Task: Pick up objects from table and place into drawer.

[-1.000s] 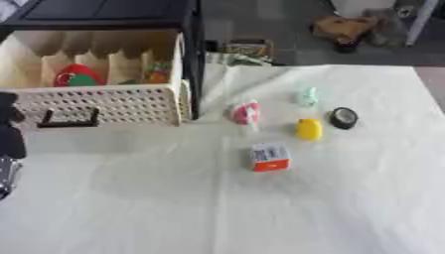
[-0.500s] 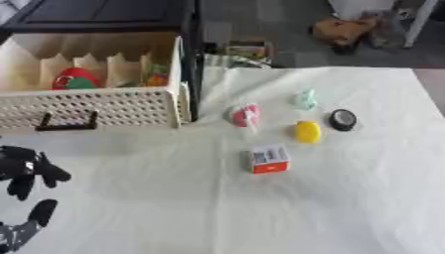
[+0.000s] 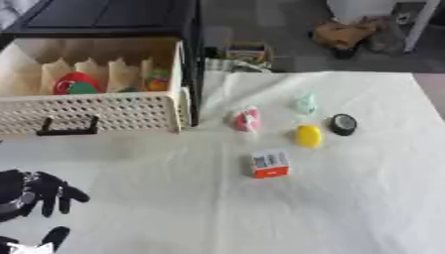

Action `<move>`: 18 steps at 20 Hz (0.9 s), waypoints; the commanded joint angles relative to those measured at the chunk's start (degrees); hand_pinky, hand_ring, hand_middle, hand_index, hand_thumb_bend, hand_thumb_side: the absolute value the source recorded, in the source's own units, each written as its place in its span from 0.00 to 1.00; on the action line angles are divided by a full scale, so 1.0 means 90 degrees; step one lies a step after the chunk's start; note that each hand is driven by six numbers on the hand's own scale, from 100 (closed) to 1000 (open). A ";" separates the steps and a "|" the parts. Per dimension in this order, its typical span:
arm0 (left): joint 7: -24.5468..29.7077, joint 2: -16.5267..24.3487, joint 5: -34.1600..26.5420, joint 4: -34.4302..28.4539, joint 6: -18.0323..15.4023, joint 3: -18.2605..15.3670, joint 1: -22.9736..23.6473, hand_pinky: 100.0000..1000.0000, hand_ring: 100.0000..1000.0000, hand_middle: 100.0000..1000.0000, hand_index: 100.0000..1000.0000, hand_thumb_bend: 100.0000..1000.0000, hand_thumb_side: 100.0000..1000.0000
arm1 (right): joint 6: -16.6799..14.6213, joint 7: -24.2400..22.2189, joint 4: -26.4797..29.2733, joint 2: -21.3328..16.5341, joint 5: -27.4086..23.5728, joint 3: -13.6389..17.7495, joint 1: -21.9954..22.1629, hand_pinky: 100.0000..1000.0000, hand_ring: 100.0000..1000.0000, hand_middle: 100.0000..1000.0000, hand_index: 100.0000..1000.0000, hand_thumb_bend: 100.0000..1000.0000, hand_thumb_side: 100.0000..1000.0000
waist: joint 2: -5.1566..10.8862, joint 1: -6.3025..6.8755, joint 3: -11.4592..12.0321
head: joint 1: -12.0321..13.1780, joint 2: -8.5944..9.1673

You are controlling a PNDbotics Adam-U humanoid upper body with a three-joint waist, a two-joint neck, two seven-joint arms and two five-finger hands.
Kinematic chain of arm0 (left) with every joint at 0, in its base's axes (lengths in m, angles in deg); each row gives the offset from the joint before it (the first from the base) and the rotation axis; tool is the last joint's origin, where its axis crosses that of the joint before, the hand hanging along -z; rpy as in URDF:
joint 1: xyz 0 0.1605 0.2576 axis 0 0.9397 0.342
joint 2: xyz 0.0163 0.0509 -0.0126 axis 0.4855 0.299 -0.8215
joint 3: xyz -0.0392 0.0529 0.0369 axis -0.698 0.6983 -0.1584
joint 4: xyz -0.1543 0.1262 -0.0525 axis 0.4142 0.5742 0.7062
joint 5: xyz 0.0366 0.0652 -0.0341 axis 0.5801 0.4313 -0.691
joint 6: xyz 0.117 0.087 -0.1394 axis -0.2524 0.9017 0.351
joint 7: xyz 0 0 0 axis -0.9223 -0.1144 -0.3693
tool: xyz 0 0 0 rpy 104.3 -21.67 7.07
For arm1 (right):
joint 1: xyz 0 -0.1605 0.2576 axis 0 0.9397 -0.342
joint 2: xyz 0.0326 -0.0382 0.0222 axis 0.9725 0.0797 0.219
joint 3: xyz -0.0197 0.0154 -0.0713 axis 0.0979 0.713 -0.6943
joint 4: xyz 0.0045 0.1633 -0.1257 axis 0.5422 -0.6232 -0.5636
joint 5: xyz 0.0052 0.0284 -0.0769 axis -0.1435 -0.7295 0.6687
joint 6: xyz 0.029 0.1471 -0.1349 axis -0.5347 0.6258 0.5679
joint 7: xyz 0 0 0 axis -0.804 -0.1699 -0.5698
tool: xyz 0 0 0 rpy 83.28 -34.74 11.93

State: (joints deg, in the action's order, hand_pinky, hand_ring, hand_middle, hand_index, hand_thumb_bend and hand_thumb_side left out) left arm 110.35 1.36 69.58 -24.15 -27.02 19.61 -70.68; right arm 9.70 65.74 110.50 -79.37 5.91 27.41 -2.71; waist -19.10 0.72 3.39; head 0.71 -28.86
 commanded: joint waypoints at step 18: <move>0.0620 0.0138 -0.0061 -0.0085 0.1690 0.0217 -0.0872 0.35 0.56 0.58 0.88 0.01 0.34 | 0.0032 -0.0021 0.0105 0.0001 -0.0016 0.0115 0.0019 0.72 0.66 0.54 0.76 0.36 0.89 | 0.0023 0.0011 -0.0068 | 0.0133 0.0184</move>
State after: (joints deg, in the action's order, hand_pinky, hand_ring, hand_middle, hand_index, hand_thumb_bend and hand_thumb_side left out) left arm 115.81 1.52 69.57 -24.17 -12.56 21.76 -77.78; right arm 9.96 65.56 110.50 -78.22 5.89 27.77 -2.12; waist -19.83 0.73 2.82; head 1.69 -27.88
